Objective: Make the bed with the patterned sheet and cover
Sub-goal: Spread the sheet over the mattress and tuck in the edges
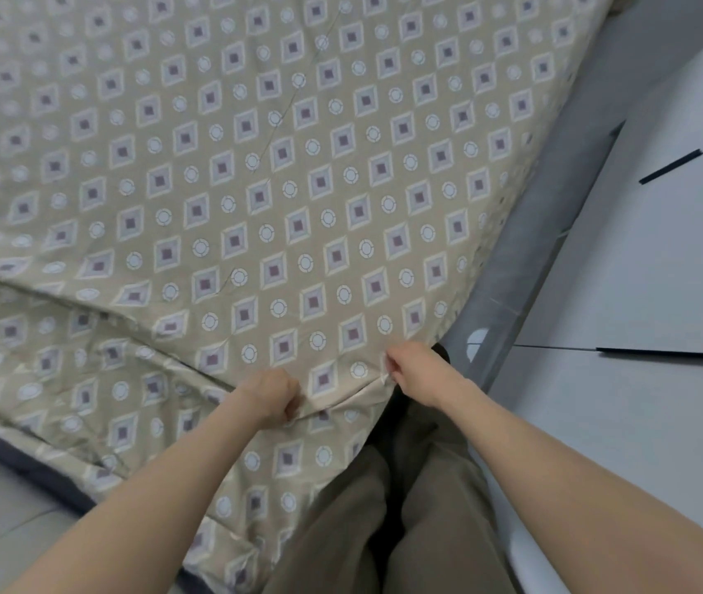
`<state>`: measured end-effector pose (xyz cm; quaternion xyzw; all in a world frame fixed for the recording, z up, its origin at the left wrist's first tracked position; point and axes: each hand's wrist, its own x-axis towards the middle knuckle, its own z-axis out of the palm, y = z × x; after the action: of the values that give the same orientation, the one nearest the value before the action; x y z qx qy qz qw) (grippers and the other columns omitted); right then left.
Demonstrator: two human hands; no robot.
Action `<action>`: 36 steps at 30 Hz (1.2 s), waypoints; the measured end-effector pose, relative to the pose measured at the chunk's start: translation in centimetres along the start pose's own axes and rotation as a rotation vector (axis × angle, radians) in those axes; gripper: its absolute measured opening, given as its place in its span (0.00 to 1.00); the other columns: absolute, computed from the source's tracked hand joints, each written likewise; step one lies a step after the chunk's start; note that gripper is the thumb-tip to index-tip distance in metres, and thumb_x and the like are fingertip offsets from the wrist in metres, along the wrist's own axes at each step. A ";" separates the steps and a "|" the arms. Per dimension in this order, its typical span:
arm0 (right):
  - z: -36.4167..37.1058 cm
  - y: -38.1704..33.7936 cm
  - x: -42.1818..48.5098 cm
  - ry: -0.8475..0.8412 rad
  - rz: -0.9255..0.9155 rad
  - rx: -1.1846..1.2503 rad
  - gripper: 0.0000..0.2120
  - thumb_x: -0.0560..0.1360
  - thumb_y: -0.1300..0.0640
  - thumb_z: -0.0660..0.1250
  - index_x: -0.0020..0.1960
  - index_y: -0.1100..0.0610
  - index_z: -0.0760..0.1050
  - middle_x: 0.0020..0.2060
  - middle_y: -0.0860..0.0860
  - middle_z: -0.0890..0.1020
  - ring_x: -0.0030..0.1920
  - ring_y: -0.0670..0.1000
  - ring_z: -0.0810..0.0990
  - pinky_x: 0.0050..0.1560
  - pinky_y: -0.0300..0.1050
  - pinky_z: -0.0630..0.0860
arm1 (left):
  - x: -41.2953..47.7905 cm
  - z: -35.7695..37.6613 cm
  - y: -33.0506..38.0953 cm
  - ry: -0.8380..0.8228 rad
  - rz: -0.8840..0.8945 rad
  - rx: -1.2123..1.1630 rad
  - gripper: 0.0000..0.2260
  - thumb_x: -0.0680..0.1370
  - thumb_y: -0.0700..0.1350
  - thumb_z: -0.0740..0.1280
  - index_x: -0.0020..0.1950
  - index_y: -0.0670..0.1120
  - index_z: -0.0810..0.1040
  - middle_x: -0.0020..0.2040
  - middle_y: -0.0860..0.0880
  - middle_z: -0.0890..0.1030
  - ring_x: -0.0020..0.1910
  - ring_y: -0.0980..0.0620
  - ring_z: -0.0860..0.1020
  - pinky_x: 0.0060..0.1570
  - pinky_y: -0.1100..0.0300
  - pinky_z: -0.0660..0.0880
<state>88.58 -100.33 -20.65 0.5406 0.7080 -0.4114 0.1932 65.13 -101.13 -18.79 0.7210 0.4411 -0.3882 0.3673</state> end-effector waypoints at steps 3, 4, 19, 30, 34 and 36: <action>-0.4 0.9 -0.6 -0.093 -0.035 -0.088 0.09 0.76 0.55 0.64 0.53 0.55 0.80 0.56 0.52 0.77 0.56 0.54 0.76 0.57 0.50 0.74 | 0.3 -0.1 -1.3 -0.027 -0.011 -0.147 0.04 0.71 0.49 0.72 0.41 0.51 0.80 0.44 0.52 0.82 0.42 0.53 0.80 0.37 0.64 0.73; -0.6 1.2 -0.7 -0.107 -0.028 -0.114 0.10 0.76 0.52 0.65 0.54 0.52 0.80 0.57 0.51 0.77 0.57 0.53 0.76 0.57 0.50 0.75 | 0.3 -0.3 -1.7 -0.029 -0.032 -0.219 0.06 0.69 0.52 0.73 0.39 0.52 0.80 0.42 0.53 0.83 0.41 0.54 0.80 0.37 0.63 0.74; -4.0 1.3 3.1 0.683 0.276 0.154 0.16 0.72 0.70 0.58 0.58 0.62 0.65 0.57 0.57 0.67 0.55 0.57 0.68 0.46 0.45 0.68 | 0.9 -1.0 -1.8 0.748 -0.020 -0.388 0.14 0.75 0.43 0.68 0.61 0.49 0.77 0.56 0.50 0.76 0.52 0.48 0.75 0.43 0.57 0.72; -4.9 4.4 5.1 0.040 1.169 1.758 0.23 0.78 0.42 0.59 0.45 0.63 0.74 0.41 0.56 0.78 0.46 0.55 0.78 0.53 0.49 0.76 | 6.5 -7.6 4.6 0.568 0.141 -0.141 0.24 0.82 0.48 0.54 0.77 0.55 0.52 0.79 0.51 0.46 0.77 0.47 0.43 0.74 0.47 0.49; -2.6 4.9 6.9 -0.082 1.109 1.769 0.14 0.78 0.49 0.62 0.51 0.58 0.79 0.46 0.52 0.83 0.46 0.53 0.82 0.45 0.47 0.79 | 7.6 -8.5 6.0 0.504 0.152 -0.067 0.27 0.81 0.49 0.55 0.77 0.58 0.47 0.78 0.52 0.40 0.77 0.48 0.38 0.74 0.43 0.44; -1.7 5.3 7.9 -0.087 1.063 1.774 0.15 0.78 0.49 0.63 0.57 0.58 0.79 0.50 0.53 0.84 0.50 0.54 0.83 0.49 0.49 0.80 | 8.1 -8.6 6.4 0.471 0.145 -0.033 0.30 0.81 0.52 0.57 0.77 0.59 0.44 0.77 0.53 0.36 0.76 0.48 0.35 0.74 0.41 0.41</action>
<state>91.04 -93.80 -27.32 0.7160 -0.1874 -0.6661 -0.0924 75.59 -93.03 -21.06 0.8153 0.4679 -0.1747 0.2931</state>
